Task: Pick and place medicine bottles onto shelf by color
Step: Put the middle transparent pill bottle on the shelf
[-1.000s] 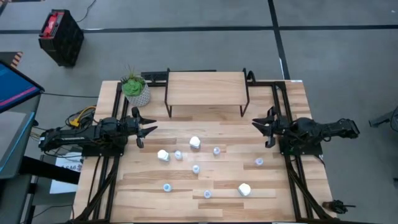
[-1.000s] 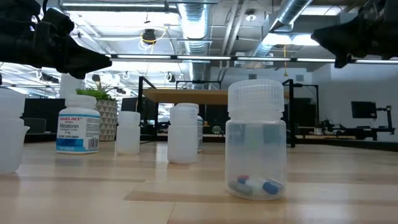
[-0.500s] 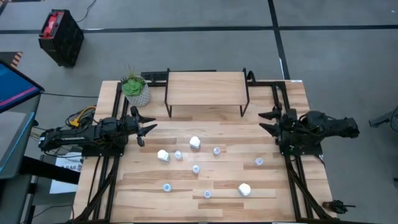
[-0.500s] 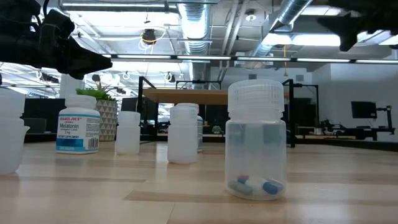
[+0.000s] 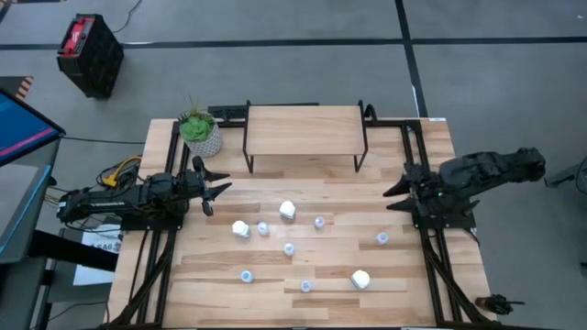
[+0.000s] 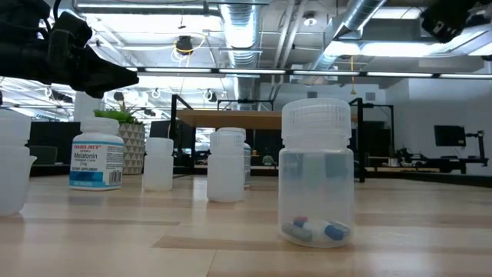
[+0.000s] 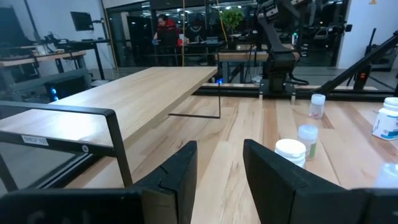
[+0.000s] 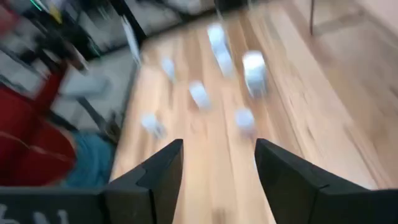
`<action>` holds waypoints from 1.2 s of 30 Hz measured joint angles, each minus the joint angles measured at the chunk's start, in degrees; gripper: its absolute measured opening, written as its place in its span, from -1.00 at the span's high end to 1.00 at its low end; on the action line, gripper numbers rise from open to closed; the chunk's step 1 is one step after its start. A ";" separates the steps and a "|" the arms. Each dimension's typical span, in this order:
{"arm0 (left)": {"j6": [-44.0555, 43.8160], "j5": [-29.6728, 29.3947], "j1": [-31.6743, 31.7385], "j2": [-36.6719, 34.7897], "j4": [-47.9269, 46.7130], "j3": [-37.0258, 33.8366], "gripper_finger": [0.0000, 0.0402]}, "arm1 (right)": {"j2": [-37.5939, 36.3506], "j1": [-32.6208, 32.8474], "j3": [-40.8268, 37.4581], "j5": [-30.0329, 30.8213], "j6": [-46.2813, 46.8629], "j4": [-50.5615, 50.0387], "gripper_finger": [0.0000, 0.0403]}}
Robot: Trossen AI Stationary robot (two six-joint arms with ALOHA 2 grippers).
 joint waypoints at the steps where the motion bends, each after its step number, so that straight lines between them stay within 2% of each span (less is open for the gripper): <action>1: 0.00 0.00 0.01 0.00 0.00 -0.01 0.40 | 2.22 0.18 1.36 0.00 1.36 -2.01 -0.08; 4: 0.00 0.00 0.00 -0.01 0.00 0.00 0.40 | 7.73 0.18 4.14 -0.07 7.38 -9.69 -0.03; 9: 0.00 -0.01 0.00 0.00 -0.02 0.01 0.40 | 14.15 0.15 4.91 -3.33 14.43 -15.78 0.01; 16: 1.42 -0.11 0.01 0.00 -0.24 0.00 0.40 | 21.52 0.15 4.91 -5.73 24.77 -16.49 0.01; 29: 1.49 -0.15 0.00 -0.01 -0.98 0.01 0.40 | 31.63 1.05 4.91 -6.75 26.33 -17.65 0.02; 36: 1.49 -0.15 0.01 0.00 -0.96 0.00 0.40 | 36.97 3.42 4.91 -7.36 33.13 -17.99 -0.12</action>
